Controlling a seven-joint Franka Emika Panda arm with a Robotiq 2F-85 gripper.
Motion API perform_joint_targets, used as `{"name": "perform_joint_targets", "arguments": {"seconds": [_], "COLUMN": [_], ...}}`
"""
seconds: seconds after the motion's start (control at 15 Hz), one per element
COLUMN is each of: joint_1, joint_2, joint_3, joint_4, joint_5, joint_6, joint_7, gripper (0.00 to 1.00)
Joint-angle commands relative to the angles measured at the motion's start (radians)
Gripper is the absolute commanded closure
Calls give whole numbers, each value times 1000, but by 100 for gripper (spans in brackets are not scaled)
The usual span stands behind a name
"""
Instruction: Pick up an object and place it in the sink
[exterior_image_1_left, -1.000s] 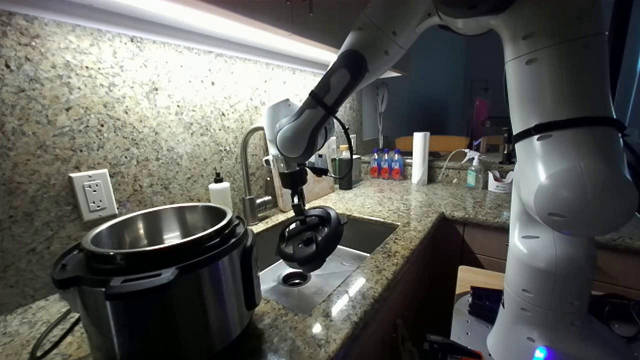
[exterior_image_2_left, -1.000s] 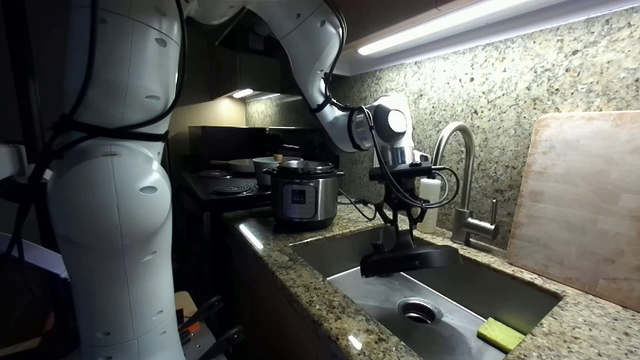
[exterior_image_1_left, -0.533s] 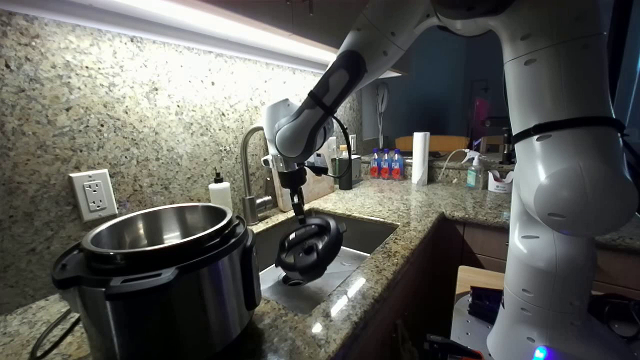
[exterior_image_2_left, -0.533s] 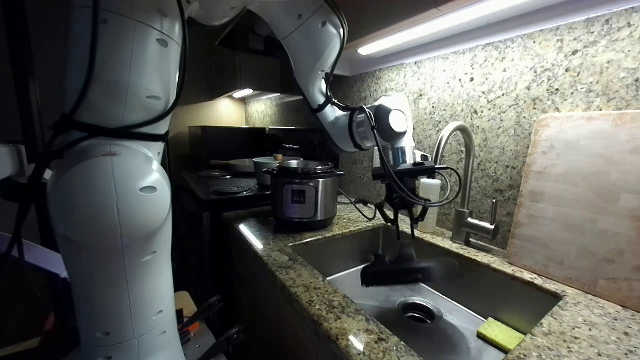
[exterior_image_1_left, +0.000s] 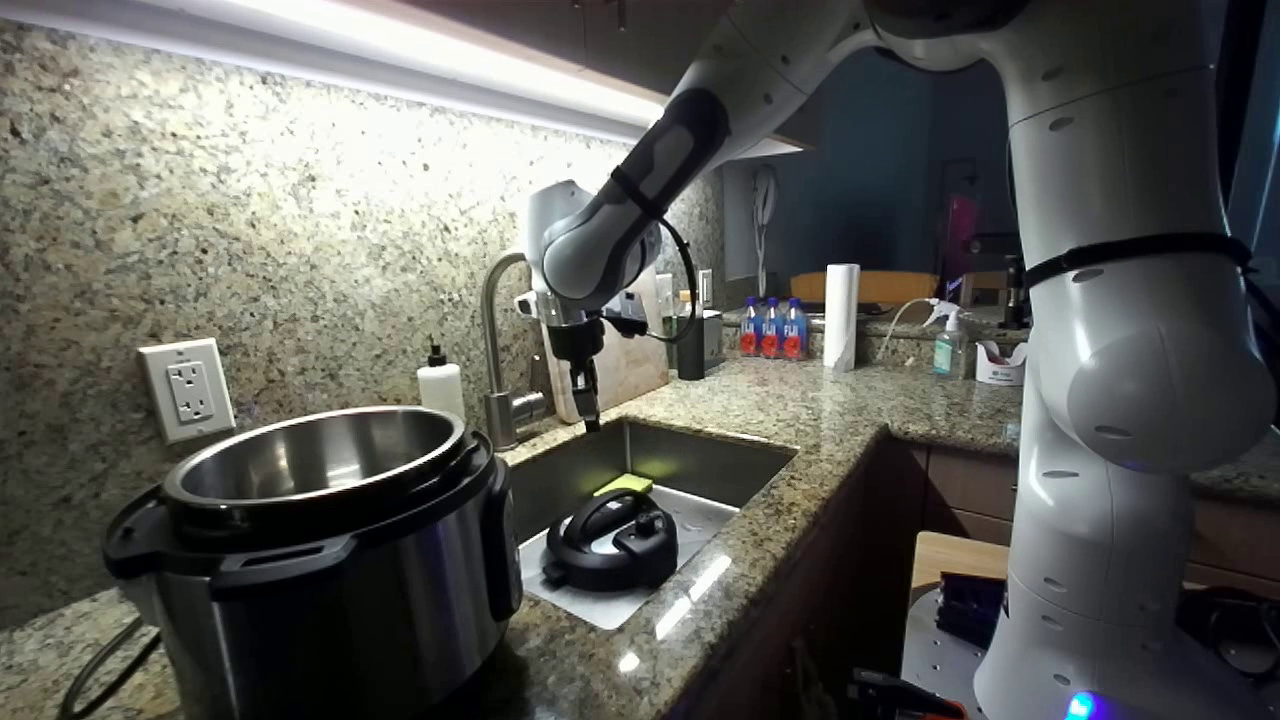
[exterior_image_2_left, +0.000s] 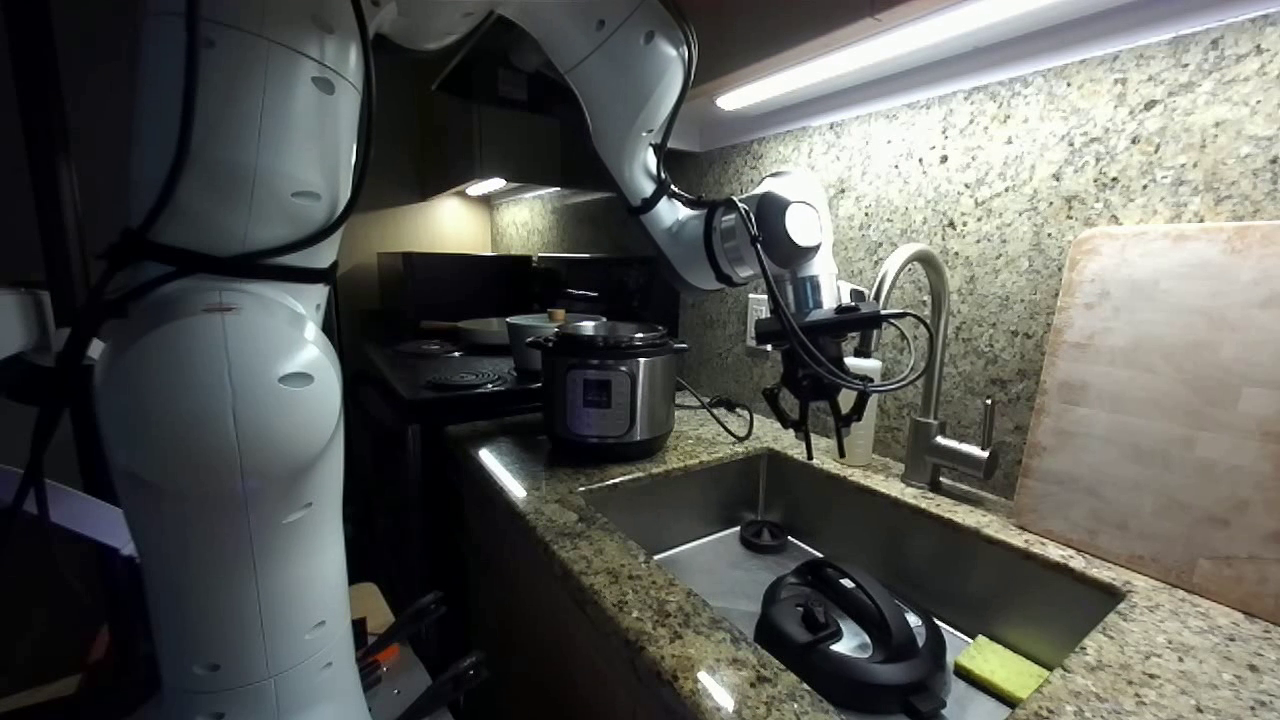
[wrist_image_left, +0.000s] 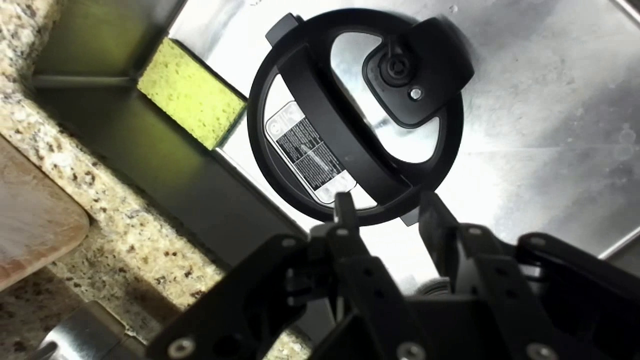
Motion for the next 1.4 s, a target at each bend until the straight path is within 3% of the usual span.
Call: {"name": "perform_joint_targets", "arguments": {"seconds": [0.0, 0.27, 0.4, 1.0, 1.07, 1.33], "joint_1": [-19, -21, -20, -19, 31, 80], "joint_2": [-15, -15, -14, -14, -134, -227], "joint_3": [10, 13, 12, 11, 39, 93], "joint_4": [-1, -1, 0, -1, -184, -337], "joint_5": [-7, 7, 3, -3, -33, -22], "joint_6": [-3, -5, -5, 0, 29, 29], "joint_7": [-34, -46, -46, -41, 66, 146], "gripper": [31, 5, 0, 0, 0, 0]}}
